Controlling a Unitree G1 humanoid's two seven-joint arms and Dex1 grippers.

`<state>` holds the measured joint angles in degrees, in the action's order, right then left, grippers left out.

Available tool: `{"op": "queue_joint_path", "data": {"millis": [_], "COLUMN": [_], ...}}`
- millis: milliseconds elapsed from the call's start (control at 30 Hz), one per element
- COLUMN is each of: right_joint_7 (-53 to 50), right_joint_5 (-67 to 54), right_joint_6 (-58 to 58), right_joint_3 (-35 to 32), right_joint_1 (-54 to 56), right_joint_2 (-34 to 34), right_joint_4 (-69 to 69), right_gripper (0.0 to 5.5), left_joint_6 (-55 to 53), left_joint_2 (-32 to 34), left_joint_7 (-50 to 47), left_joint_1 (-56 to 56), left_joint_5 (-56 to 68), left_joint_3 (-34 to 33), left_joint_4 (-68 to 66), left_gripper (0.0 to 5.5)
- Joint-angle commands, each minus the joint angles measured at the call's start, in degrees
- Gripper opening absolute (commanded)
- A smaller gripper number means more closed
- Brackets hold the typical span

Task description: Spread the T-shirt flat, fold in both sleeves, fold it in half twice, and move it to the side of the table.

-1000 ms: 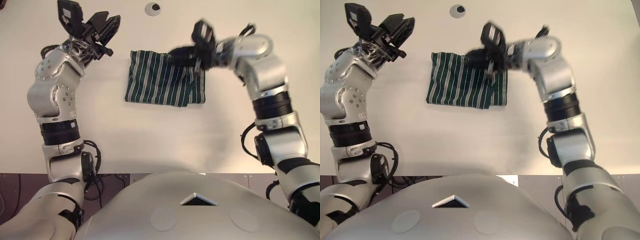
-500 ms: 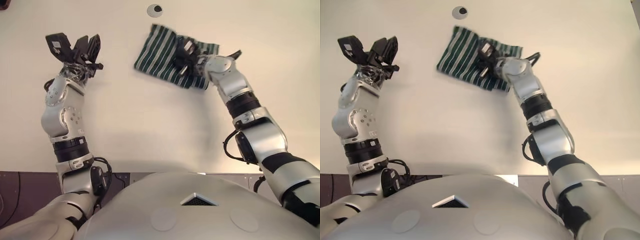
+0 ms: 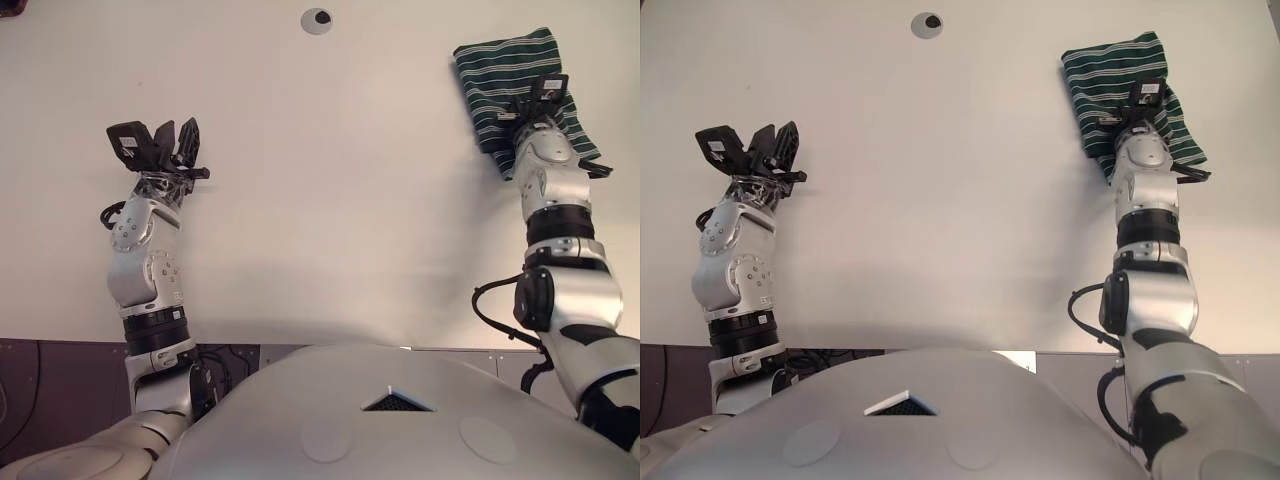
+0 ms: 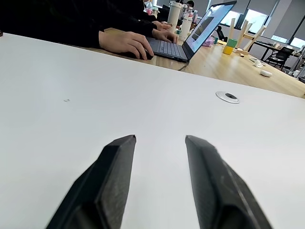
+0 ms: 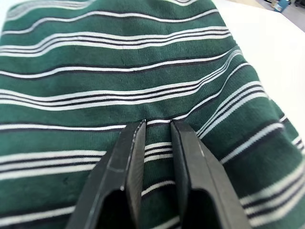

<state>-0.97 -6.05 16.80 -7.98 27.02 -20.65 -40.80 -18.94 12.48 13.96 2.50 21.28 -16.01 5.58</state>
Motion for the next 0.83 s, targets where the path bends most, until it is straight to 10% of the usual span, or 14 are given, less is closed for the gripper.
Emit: {"op": "queue_joint_path", "data": {"millis": [33, 167, 400, 833], "right_joint_7": [-3.9, -4.9, 5.8, 11.0], "right_joint_5": [-3.5, -5.3, 3.1, 2.5], "right_joint_6": [15.0, 9.7, -18.2, -24.3], "right_joint_3": [-4.8, -8.5, 6.2, 11.0], "right_joint_1": [-11.3, -16.0, -14.3, -19.7], "right_joint_2": [3.6, 5.4, 7.1, 10.8], "right_joint_4": [7.9, 18.4, 36.7, 35.4], "right_gripper": [0.93, 0.93, 0.93, 0.93], "left_joint_6": [1.3, 2.5, 15.8, 26.7], "left_joint_2": [-0.7, -1.0, -2.5, -7.7], "left_joint_7": [-1.0, -1.2, -1.6, -6.1], "left_joint_1": [1.3, 2.8, 4.2, 7.2], "left_joint_5": [-0.9, -1.4, -11.2, -17.5], "left_joint_3": [0.1, 0.8, 8.2, 12.5], "left_joint_4": [1.2, 2.3, 2.7, -3.6], "left_gripper": [1.88, 1.88, 1.88, 1.88]}}
